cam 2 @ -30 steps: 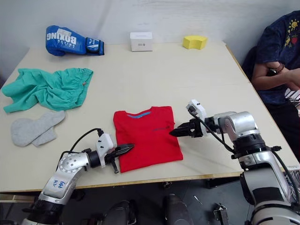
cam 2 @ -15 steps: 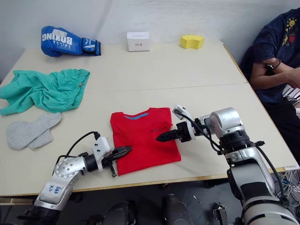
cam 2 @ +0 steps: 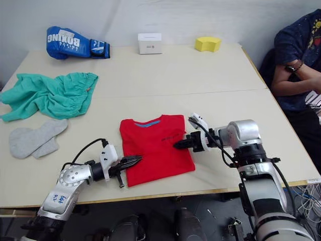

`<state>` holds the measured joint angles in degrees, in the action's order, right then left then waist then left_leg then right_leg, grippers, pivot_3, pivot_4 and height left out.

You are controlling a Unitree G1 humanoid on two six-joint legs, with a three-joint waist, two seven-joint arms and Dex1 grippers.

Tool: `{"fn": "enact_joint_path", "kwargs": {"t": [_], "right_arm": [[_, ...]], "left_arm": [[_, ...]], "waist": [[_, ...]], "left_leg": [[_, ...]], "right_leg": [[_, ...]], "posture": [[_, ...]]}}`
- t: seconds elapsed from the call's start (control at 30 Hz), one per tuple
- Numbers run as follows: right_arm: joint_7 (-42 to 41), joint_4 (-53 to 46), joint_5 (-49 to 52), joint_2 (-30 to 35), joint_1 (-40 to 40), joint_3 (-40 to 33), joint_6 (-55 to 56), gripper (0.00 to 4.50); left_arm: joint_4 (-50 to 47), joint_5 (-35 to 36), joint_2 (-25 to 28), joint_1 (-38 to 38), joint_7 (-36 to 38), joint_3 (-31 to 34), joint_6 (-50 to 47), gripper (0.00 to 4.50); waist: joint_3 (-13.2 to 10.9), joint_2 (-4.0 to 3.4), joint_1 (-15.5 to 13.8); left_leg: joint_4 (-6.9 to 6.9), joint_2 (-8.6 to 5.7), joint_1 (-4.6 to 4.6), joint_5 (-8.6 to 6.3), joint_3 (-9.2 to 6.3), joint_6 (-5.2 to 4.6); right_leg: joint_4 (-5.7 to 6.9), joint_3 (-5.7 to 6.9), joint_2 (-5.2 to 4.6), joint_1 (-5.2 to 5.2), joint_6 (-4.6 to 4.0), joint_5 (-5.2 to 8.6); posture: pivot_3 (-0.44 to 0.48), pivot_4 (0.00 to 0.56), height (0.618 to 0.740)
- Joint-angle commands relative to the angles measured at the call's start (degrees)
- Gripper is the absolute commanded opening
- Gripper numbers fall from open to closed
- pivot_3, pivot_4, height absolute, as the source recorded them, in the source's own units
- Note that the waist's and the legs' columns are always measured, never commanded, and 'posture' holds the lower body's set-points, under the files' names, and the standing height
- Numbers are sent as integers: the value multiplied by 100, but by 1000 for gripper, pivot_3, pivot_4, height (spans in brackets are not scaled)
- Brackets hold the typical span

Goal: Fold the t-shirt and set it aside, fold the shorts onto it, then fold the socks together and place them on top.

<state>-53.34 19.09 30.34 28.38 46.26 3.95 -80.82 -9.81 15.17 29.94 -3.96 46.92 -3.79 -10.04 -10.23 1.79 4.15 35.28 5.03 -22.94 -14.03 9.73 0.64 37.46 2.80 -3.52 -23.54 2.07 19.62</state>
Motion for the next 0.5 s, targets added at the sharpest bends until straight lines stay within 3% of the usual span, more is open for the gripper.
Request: {"fn": "enact_joint_path", "kwargs": {"t": [0.03, 0.23, 0.37, 0.5], "right_arm": [[144, -566, 269, 476, -187, -595, -391, 0], [139, -183, 162, 1458, -423, -1059, 85, 0], [-320, 504, -125, 2398, -397, -920, 844, 0], [-1274, 1667, -897, 3185, -232, -294, 2498, 0]], "left_arm": [[-801, 891, 348, 30, 356, 371, -865, 1214], [-1625, 2013, 761, 159, 618, 977, -1656, 3067], [-1915, 2623, 939, 141, 656, 1435, -1958, 4385], [-1936, 3049, 1102, 98, 634, 1823, -2208, 4480]], "waist": [[-5, -7, -59], [-20, -23, -109], [-34, -23, -108], [-37, -23, -102]], "left_leg": [[3, -1, -31, 5, -1, 0], [2, -14, -43, 15, 2, 22], [9, -21, -40, 12, 5, 13], [14, -21, -33, 13, 5, 15]], "right_leg": [[2, 1, 0, -26, 3, -2], [-13, -3, 0, -34, 16, 5], [-15, -9, 0, -30, 28, 0], [-14, -8, 3, -24, 30, 1]], "posture": [[0, 150, 740], [0, 150, 740], [0, 150, 740], [0, 150, 740]]}}
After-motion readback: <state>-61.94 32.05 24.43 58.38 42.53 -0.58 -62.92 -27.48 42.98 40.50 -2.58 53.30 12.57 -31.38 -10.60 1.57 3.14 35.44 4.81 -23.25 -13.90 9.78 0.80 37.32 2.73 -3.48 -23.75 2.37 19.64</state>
